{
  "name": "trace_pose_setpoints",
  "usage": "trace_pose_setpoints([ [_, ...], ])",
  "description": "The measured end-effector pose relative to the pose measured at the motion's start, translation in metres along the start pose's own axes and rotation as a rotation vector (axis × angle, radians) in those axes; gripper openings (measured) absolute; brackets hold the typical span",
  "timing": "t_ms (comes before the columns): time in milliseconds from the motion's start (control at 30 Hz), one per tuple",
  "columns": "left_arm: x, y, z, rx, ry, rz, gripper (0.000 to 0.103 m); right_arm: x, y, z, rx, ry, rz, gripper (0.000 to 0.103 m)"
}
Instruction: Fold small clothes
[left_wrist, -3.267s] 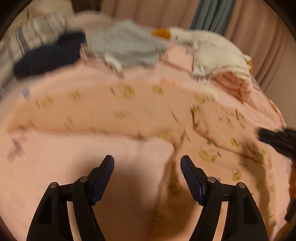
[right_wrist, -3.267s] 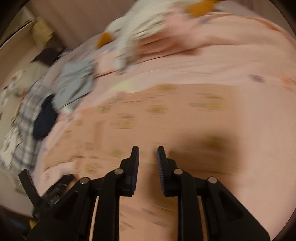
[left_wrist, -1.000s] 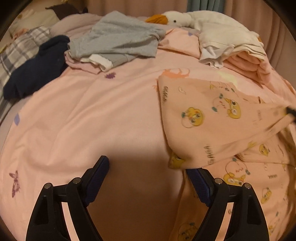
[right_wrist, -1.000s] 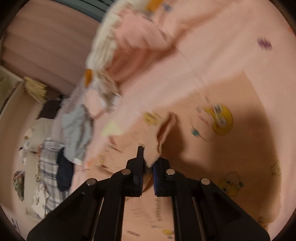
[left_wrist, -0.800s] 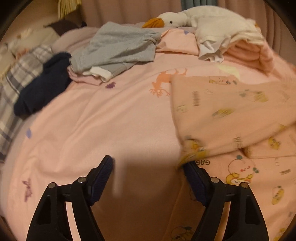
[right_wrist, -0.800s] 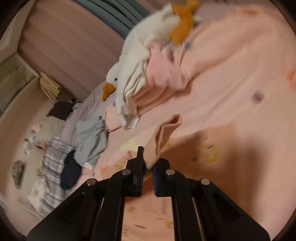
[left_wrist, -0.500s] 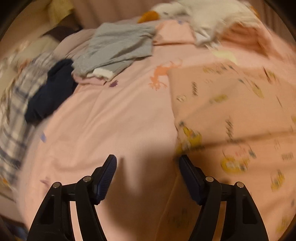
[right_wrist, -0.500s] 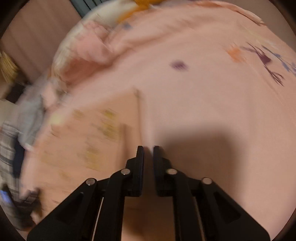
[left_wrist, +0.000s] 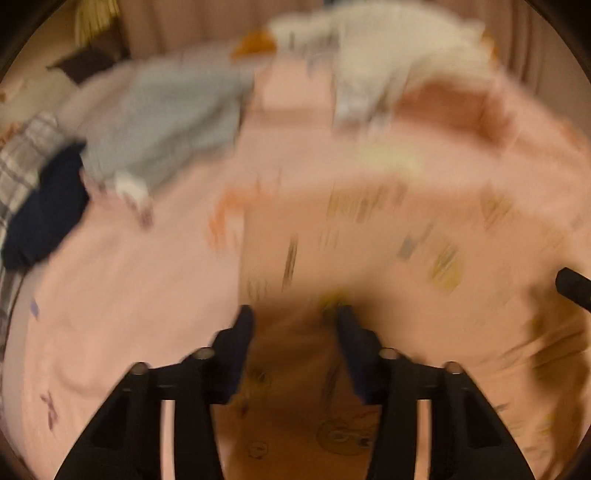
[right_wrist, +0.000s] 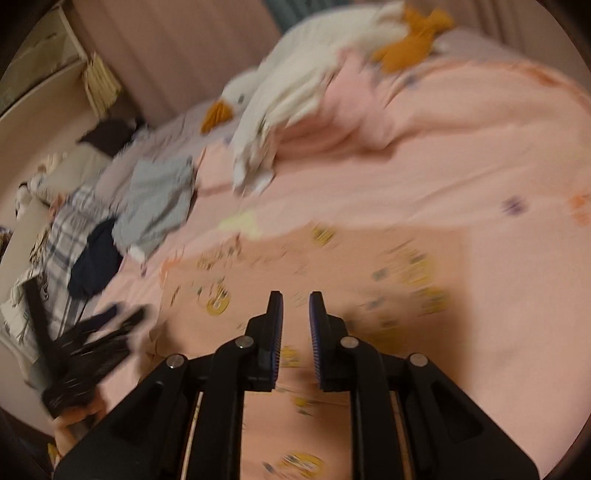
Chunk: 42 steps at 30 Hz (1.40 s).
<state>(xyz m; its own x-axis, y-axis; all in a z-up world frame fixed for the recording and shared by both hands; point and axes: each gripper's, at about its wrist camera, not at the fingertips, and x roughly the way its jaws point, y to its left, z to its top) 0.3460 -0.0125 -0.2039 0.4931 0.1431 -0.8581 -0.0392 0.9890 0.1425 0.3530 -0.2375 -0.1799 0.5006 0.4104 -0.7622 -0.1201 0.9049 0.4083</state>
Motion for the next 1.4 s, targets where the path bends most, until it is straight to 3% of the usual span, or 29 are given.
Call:
trace_pose_setpoints([
  [67, -0.004, 0.003, -0.019, 0.047, -0.110, 0.012, 0.048, 0.030, -0.005, -0.016, -0.010, 0.104, -0.085, 0.008],
  [133, -0.013, 0.009, -0.035, 0.072, -0.123, 0.107, 0.056, 0.026, -0.009, -0.032, -0.041, 0.036, -0.077, 0.005],
  [167, -0.019, 0.013, -0.039, 0.074, -0.126, 0.109, 0.056, 0.021, -0.009, -0.035, -0.058, 0.044, -0.077, 0.005],
  [267, -0.052, 0.036, -0.044, -0.002, -0.193, 0.003, 0.056, -0.001, -0.009, -0.034, -0.065, 0.079, -0.043, 0.015],
  [333, -0.056, 0.045, -0.038, -0.079, -0.229, 0.006, 0.059, -0.020, -0.004, -0.029, -0.081, 0.035, -0.036, 0.015],
  [400, -0.034, 0.042, -0.026, -0.089, -0.112, 0.047, 0.059, -0.027, 0.000, -0.027, -0.104, 0.001, -0.075, 0.021],
  [467, -0.007, 0.040, -0.033, -0.100, 0.037, -0.005, 0.058, -0.018, -0.005, -0.035, -0.090, 0.044, -0.091, 0.022],
  [500, -0.011, 0.044, -0.044, -0.124, 0.003, -0.034, 0.058, -0.007, -0.013, -0.043, -0.057, 0.100, -0.101, 0.020],
  [567, -0.029, 0.053, -0.066, -0.167, -0.041, -0.042, 0.058, -0.009, -0.028, -0.055, 0.014, 0.109, -0.078, 0.018],
  [633, -0.051, 0.070, -0.082, -0.243, -0.054, -0.096, 0.058, -0.035, -0.041, -0.064, 0.110, 0.105, 0.014, 0.024],
  [700, -0.086, 0.091, -0.092, -0.307, -0.058, -0.225, 0.058, -0.074, -0.050, -0.073, 0.188, 0.060, 0.083, 0.033],
  [767, -0.123, 0.112, -0.108, -0.436, -0.132, -0.335, 0.066, -0.122, -0.052, -0.086, 0.207, -0.059, 0.136, 0.061],
  [800, -0.145, 0.120, -0.121, -0.493, -0.180, -0.369, 0.077, -0.151, -0.052, -0.098, 0.219, -0.135, 0.148, 0.079],
  [867, -0.173, 0.124, -0.141, -0.527, -0.257, -0.416, 0.088, -0.188, -0.052, -0.122, 0.261, -0.232, 0.164, 0.096],
  [933, -0.192, 0.122, -0.155, -0.511, -0.276, -0.466, 0.095, -0.211, -0.055, -0.149, 0.310, -0.261, 0.211, 0.098],
  [1033, -0.204, 0.122, -0.195, -0.527, -0.292, -0.567, 0.095, -0.219, -0.063, -0.187, 0.369, -0.213, 0.254, 0.099],
  [1200, -0.196, 0.124, -0.230, -0.611, -0.232, -0.555, 0.095, -0.218, -0.078, -0.219, 0.467, -0.126, 0.163, 0.099],
  [1333, -0.187, 0.118, -0.248, -0.568, -0.184, -0.559, 0.095, -0.222, -0.087, -0.238, 0.500, -0.085, 0.164, 0.099],
  [1400, -0.173, 0.118, -0.267, -0.627, -0.199, -0.568, 0.095, -0.221, -0.090, -0.250, 0.500, -0.065, 0.178, 0.099],
])
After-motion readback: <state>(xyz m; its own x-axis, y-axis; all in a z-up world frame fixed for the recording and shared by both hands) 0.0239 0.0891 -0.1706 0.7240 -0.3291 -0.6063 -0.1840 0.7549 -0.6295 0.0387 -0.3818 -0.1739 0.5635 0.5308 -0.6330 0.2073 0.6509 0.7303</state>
